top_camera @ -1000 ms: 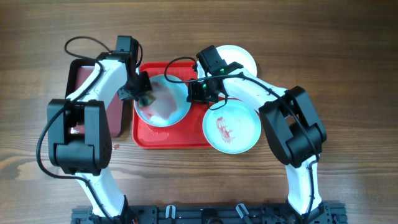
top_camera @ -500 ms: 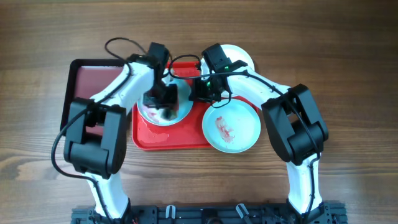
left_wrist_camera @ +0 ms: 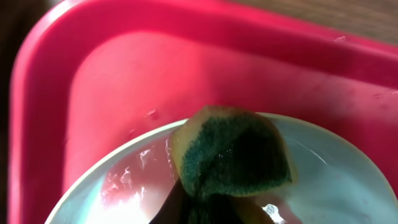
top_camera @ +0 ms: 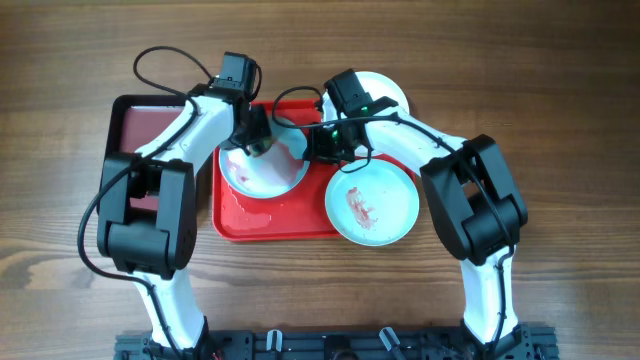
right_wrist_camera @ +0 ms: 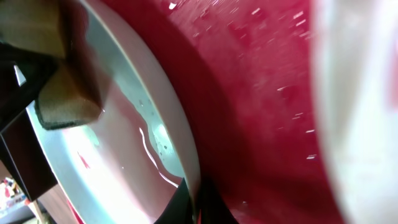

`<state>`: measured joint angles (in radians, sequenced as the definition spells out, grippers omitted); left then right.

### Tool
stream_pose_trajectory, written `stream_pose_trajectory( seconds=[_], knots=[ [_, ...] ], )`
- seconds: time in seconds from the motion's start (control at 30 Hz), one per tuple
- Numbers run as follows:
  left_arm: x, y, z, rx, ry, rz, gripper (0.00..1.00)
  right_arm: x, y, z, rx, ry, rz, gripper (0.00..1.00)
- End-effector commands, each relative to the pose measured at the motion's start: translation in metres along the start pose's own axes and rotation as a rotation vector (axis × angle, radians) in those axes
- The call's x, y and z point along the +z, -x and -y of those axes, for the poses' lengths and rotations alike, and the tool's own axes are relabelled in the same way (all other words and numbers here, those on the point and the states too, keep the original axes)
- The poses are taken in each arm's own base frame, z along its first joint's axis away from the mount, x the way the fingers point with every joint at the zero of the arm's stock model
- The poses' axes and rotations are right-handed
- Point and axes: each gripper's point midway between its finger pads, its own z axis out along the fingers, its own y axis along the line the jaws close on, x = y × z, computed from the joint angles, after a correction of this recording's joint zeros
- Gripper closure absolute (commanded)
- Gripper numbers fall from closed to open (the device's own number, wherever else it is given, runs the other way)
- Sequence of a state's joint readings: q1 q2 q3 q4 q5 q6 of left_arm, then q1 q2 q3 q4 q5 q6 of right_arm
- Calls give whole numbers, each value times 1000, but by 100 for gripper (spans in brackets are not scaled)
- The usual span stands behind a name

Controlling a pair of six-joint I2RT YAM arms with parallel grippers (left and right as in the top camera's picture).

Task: Clean dirty plates on tray and stack at the side
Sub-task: 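Scrub the left light-blue plate with the sponge in the left gripper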

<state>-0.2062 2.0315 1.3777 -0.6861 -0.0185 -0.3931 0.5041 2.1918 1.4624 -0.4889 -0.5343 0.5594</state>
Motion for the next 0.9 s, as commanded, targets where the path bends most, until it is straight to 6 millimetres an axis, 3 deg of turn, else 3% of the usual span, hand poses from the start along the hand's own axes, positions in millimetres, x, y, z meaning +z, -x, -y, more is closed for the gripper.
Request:
stream_pose_trajectory(
  seconds=[0.0,0.13,0.27,0.33,0.47,0.6,0.77,0.87],
  knots=[
    [13,-38,-47,18,181,-150,96,16,-12,23,31,-46,-49,95],
    [1,-77,-58,221,198,-340,96,16,-12,23,31,-46,-49,96],
    [-3,-88,-59,422,167,-405,96,16,-12,23,31,-46,-49,96],
    [-5,-105,-32,576,15,-457,96,16,-11,22,26,-43,-43,96],
    [-9,-126,1,685,-122,-490,96,16,-10,22,21,-40,-40,96],
    [-5,-144,11,743,-119,-505,96,16,-10,21,15,-36,-40,96],
    [7,-173,10,789,-112,-539,96,16,-10,20,3,-28,-44,96],
    [8,-175,17,771,-152,-533,96,16,-10,19,4,-27,-42,96]
  ],
)
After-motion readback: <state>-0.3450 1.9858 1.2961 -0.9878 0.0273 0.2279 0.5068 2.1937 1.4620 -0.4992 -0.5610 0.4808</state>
